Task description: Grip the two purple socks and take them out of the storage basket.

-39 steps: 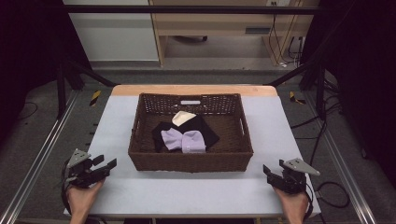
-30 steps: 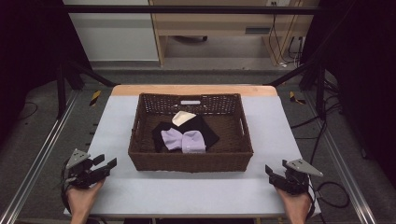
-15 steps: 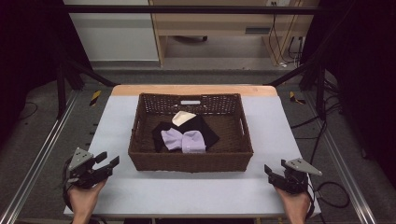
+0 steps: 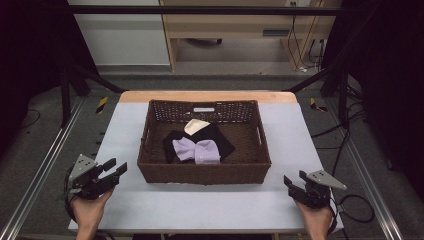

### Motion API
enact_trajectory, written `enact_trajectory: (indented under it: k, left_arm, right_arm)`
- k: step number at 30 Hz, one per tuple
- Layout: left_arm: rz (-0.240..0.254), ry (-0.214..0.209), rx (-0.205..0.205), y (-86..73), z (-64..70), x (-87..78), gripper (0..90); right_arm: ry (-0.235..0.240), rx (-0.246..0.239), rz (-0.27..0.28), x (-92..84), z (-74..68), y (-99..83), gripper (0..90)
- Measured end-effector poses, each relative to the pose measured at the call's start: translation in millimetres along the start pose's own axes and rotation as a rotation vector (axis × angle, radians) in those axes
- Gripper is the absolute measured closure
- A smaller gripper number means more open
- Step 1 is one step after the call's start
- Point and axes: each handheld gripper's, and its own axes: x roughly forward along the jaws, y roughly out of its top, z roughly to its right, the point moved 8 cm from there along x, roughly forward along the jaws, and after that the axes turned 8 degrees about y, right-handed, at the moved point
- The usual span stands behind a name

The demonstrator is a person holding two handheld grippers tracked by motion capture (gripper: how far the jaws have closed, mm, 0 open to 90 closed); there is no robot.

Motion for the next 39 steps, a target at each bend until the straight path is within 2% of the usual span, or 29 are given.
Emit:
enact_trajectory:
  k: [8,10,16,17,18,23,33,39]
  left_arm:
    - [0.04,-0.013,0.008,19.9,6.9,-6.7,55.5]
    - [0.043,-0.021,0.008,27.1,9.6,-6.4,55.2]
    - [0.08,-0.037,0.042,52.4,21.1,-5.0,54.3]
    - [0.089,-0.044,0.046,61.3,25.0,-3.4,53.8]
    - [0.089,-0.044,0.046,61.3,25.0,-3.4,53.6]
    - [0.105,-0.071,0.058,87.3,40.6,5.6,52.1]
    - [0.1,-0.088,0.114,114.6,63.2,24.8,50.9]
    - [0.089,-0.098,0.122,127.6,74.9,39.7,50.2]
  right_arm:
    - [0.002,0.0,-0.002,-0.4,-0.8,0.4,42.4]
    - [0.002,-0.003,0.0,-0.8,-1.6,0.9,42.9]
    - [0.001,-0.002,0.003,-0.5,-1.3,1.4,42.6]
    - [0.0,-0.007,0.003,0.0,-1.1,1.6,42.5]
    - [0.0,-0.007,0.003,0.0,-1.1,1.6,42.5]
    - [0.0,-0.002,0.003,-0.4,-1.4,2.2,41.4]
    - [0.001,-0.003,0.003,-0.3,-0.2,2.5,40.3]
    - [-0.009,-0.003,0.001,0.3,1.0,2.3,40.6]
